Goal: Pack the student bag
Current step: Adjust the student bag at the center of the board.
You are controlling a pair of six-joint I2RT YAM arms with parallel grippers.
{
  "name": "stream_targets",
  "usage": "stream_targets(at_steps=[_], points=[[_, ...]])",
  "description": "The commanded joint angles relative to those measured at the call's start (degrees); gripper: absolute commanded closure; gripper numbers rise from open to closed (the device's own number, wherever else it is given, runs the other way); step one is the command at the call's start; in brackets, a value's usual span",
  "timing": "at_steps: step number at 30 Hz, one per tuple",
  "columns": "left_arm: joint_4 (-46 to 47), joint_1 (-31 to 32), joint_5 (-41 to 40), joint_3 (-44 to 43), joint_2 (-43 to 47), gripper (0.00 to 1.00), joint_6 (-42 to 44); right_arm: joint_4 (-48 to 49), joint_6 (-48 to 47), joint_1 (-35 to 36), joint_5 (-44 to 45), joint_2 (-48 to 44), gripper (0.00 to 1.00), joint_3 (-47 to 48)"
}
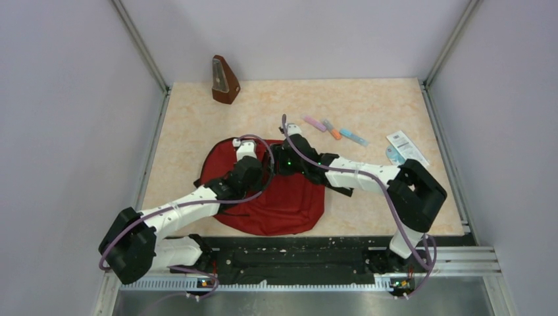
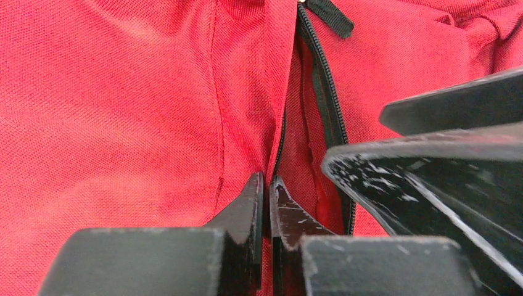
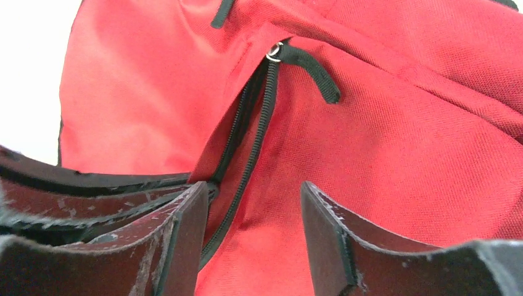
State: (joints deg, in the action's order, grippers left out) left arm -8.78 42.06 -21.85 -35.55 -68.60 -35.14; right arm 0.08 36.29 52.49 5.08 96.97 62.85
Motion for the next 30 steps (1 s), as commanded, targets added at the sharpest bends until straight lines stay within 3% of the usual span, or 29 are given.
stream_targets(at_steps=[1, 4, 9, 14, 22, 30], points=[[-1.6, -0.4, 0.6, 2.1, 0.7, 1.0, -0.1, 0.3, 0.3, 0.8, 0.3, 3.9, 0.47, 4.0], [-2.5, -0.8, -0.7, 2.0, 1.2, 1.0, -0.2, -1.2, -0.4, 0.8, -0.6, 5.4, 0.59, 5.5], [-7.4, -4.2, -4.0, 2.3, 5.0, 1.0, -0.7, -6.1, -3.3, 0.6, 4.4, 2.6, 0.99, 5.8], [-12.3, -9.4, -6.2, 4.9, 12.7, 1.0, 0.1, -11.4, -6.6, 0.4, 14.2, -4.6, 1.0, 2.4], [-18.3, -11.4, -6.3, 3.5, 20.9, 1.0, -0.8, -13.3, -6.5, 0.2, 14.8, -8.1, 1.0, -2.2], [-21.4, -11.4, -4.0, -1.3, 28.6, 0.75, -0.4, -11.5, -7.0, 0.2, 11.9, -8.3, 1.0, -2.8]])
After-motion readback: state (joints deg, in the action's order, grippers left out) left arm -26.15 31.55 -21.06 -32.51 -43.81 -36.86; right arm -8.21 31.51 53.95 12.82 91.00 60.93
